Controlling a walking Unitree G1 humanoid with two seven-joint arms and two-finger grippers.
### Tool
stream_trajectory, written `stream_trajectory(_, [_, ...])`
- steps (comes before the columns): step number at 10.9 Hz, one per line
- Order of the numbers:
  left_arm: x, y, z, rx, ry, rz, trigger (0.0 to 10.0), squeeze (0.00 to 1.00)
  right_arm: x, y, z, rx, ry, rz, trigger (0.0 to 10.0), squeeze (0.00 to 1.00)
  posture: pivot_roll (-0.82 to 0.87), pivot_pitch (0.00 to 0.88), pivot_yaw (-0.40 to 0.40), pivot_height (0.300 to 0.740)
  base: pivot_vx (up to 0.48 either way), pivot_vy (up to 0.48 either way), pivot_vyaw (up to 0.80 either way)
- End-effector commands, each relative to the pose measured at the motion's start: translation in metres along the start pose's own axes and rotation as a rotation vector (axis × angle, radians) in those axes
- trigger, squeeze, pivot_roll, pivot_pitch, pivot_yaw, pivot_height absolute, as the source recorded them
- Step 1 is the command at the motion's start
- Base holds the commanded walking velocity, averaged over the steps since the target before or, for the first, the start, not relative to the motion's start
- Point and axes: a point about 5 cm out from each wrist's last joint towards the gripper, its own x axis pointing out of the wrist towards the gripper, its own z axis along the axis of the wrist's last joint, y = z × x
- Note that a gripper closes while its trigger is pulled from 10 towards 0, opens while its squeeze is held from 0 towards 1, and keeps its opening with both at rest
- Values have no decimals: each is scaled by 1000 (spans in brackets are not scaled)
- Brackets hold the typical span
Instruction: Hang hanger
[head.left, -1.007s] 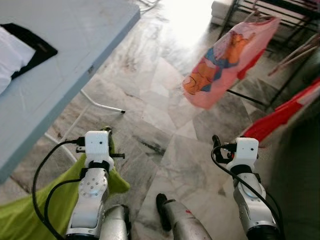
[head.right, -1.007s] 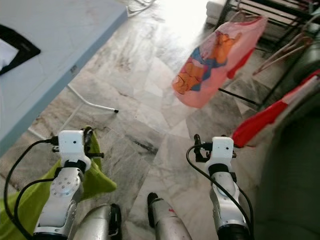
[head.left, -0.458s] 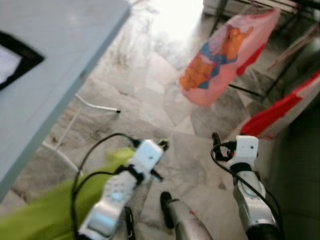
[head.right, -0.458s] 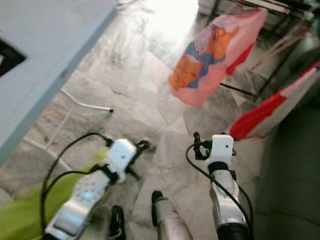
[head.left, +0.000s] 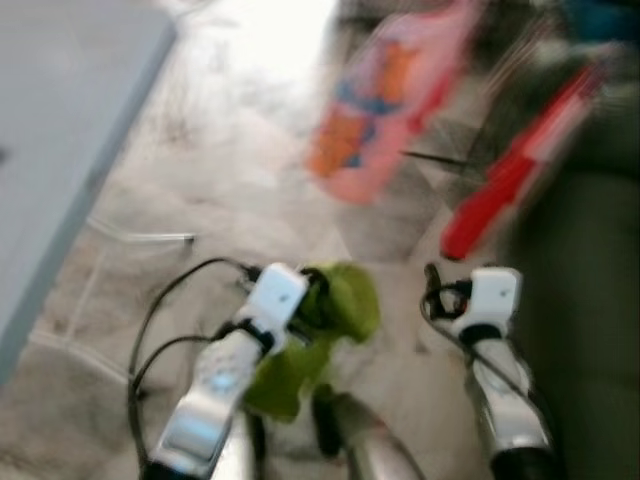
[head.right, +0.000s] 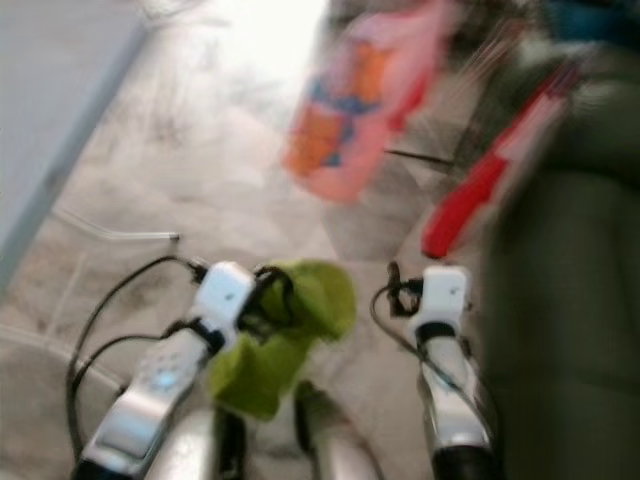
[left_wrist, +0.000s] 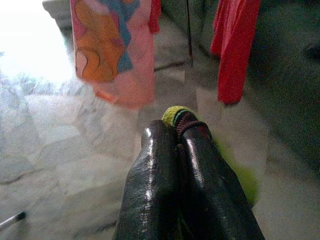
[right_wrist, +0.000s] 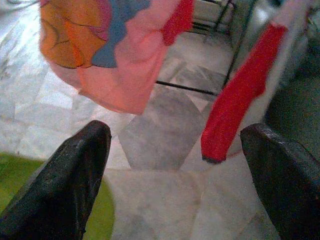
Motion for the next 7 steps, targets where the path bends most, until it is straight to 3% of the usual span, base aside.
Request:
stream_trajectory(1, [1, -5, 2, -3, -9, -13, 10000, 0, -5, -7, -9, -6, 41, -20, 10000, 0, 24, 266, -37, 740, 0, 319, -800])
stream_trajectory(4, [-1, 0, -1, 30, -16, 39, 10000, 0, -5, -5, -10, -8, 45, -15, 10000, 0, 24, 260, -37, 740, 0, 0, -800])
stream_trajectory(6, [-3, 9, -8, -9, -1, 125, 10000, 0, -5, -4, -12, -2, 52, -23, 10000, 0, 14, 261, -39, 740, 0, 0, -800])
stream_trajectory(7, [-2, 7, -6, 2, -10, 91, 10000, 0, -5, -2, -12, 0, 51, -20, 10000, 0, 13, 262, -40, 740, 0, 0, -800])
